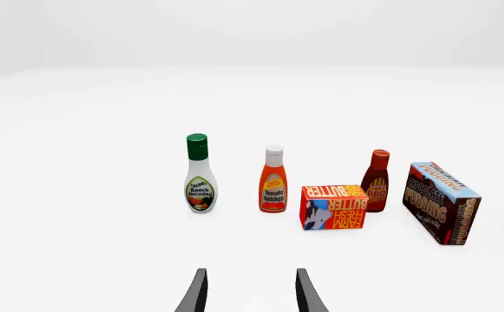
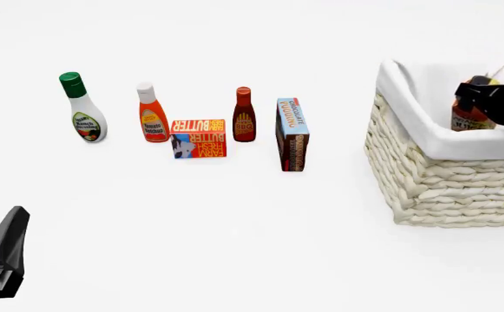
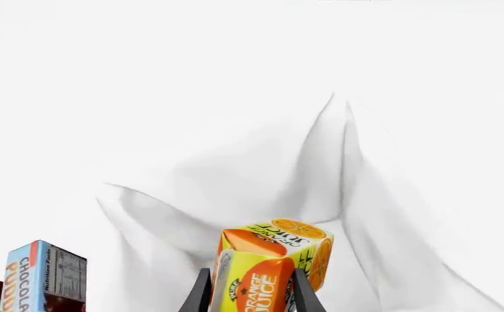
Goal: Pick the orange juice and place it in the basket.
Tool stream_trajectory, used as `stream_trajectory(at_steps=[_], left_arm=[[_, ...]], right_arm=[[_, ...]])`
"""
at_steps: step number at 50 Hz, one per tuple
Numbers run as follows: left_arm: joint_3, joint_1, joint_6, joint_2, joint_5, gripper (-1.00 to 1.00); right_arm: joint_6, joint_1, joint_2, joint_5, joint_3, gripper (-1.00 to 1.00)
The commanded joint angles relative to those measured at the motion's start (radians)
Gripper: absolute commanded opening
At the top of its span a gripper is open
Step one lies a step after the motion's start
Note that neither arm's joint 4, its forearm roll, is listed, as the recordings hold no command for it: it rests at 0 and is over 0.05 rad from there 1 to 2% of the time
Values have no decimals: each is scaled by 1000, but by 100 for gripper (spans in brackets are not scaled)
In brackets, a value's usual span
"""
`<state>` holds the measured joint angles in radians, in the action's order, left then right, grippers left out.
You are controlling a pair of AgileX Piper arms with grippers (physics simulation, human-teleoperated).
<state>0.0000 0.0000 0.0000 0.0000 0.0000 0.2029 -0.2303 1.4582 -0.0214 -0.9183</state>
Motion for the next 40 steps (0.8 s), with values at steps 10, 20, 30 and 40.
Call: stream_trajectory(at_steps=[10,20,30,40], left_arm=[[0,0,0,0,0,100],[0,0,0,0,0,100],[0,0,0,0,0,100],[0,0,0,0,0,100]], right_arm=[[32,-3,9,-35,3,100],[39,1,-24,-33,11,100],[46,8,-57,-29,25,100],[44,6,-112,-6,40,100]])
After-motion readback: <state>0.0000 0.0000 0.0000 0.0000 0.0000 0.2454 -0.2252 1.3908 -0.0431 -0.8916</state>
